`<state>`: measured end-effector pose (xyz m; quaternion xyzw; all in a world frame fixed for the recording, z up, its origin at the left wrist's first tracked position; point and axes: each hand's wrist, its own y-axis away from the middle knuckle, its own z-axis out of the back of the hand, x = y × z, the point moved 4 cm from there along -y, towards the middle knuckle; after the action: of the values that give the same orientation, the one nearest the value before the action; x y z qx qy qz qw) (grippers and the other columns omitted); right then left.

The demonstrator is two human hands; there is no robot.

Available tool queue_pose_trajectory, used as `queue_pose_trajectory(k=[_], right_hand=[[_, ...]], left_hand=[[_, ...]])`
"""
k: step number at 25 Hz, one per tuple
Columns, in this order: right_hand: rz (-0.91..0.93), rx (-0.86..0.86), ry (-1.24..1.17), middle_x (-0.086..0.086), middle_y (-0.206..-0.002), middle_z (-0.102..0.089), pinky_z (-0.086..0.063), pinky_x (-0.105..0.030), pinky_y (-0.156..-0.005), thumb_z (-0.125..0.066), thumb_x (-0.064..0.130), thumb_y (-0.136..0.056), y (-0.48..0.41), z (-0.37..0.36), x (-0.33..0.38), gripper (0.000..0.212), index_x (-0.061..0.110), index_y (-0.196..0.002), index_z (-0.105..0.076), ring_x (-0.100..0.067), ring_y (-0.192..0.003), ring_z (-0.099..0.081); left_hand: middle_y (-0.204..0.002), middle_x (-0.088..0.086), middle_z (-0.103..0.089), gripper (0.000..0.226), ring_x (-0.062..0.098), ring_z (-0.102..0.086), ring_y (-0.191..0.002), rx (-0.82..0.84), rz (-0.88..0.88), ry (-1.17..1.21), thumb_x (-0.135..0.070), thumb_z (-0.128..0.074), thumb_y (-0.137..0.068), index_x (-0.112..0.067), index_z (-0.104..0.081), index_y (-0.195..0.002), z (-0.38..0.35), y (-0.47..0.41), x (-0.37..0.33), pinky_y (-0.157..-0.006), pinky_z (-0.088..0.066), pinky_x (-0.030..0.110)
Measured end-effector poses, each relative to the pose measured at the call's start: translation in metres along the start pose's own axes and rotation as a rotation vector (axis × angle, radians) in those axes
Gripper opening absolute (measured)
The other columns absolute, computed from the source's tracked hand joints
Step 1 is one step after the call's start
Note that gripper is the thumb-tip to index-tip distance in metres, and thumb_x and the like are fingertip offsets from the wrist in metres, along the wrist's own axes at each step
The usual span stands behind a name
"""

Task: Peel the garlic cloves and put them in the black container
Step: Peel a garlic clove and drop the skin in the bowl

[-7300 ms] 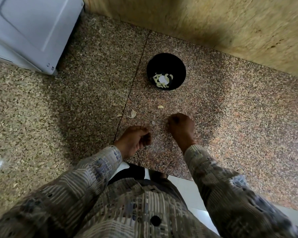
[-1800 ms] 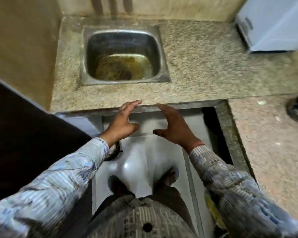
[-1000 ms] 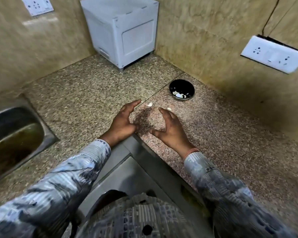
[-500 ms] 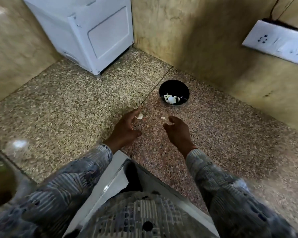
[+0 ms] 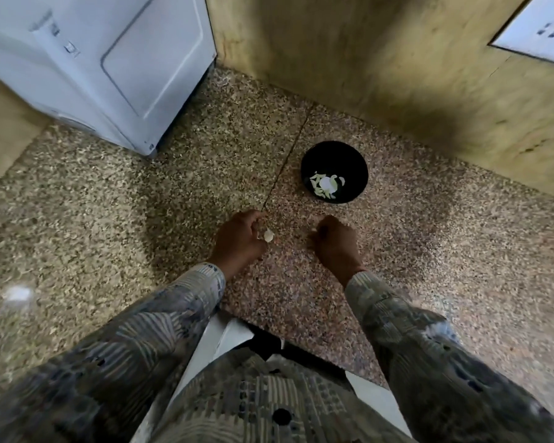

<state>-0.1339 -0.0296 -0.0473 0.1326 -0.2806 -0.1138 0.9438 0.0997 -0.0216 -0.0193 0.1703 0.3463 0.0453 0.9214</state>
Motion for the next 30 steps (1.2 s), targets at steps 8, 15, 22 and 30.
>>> queue_pose_trajectory(k=[8, 15, 22, 30], right_hand=[[-0.412, -0.156, -1.157, -0.012, -0.081, -0.073, -0.057, -0.031, -0.056, -0.058, 0.004, -0.100, -0.001, 0.063, 0.038, 0.012, 0.005, -0.096, -0.069, -0.022, -0.065, -0.072], [-0.354, 0.184, -0.822, -0.018, -0.090, -0.078, -0.062, -0.044, -0.073, -0.073, 0.000, -0.090, 0.039, 0.012, 0.029, 0.011, 0.010, -0.091, -0.077, -0.030, -0.078, -0.071], [-0.487, 0.279, -0.926, -0.023, -0.086, -0.076, -0.062, -0.034, -0.066, -0.079, 0.001, -0.086, 0.055, -0.018, 0.029, 0.007, 0.001, -0.093, -0.077, -0.028, -0.072, -0.071], [-0.488, 0.384, -0.800, -0.021, -0.085, -0.078, -0.063, -0.036, -0.066, -0.079, 0.006, -0.088, 0.070, -0.036, 0.026, 0.004, 0.005, -0.092, -0.080, -0.034, -0.081, -0.075]], left_hand=[[-0.114, 0.010, -0.067, 0.034, 0.028, -0.065, -0.106, 0.019, -0.087, -0.177, -0.017, -0.068, -0.084, -0.020, -0.074, -0.117, -0.021, -0.026, -0.008, -0.092, -0.048, 0.030], [-0.081, -0.012, -0.077, 0.014, -0.002, -0.071, -0.075, 0.131, 0.025, 0.274, -0.017, -0.087, -0.079, -0.028, -0.080, -0.085, -0.020, -0.025, -0.011, -0.071, -0.054, 0.014], [-0.094, -0.012, -0.079, 0.015, 0.003, -0.074, -0.089, 0.177, -0.017, 0.385, -0.025, -0.080, -0.087, -0.028, -0.082, -0.101, -0.043, -0.003, -0.004, -0.075, -0.057, 0.018], [-0.088, -0.008, -0.079, 0.015, 0.004, -0.072, -0.081, 0.057, -0.046, 0.221, -0.031, -0.079, -0.087, -0.022, -0.083, -0.098, -0.046, 0.033, 0.018, -0.072, -0.059, 0.031]])
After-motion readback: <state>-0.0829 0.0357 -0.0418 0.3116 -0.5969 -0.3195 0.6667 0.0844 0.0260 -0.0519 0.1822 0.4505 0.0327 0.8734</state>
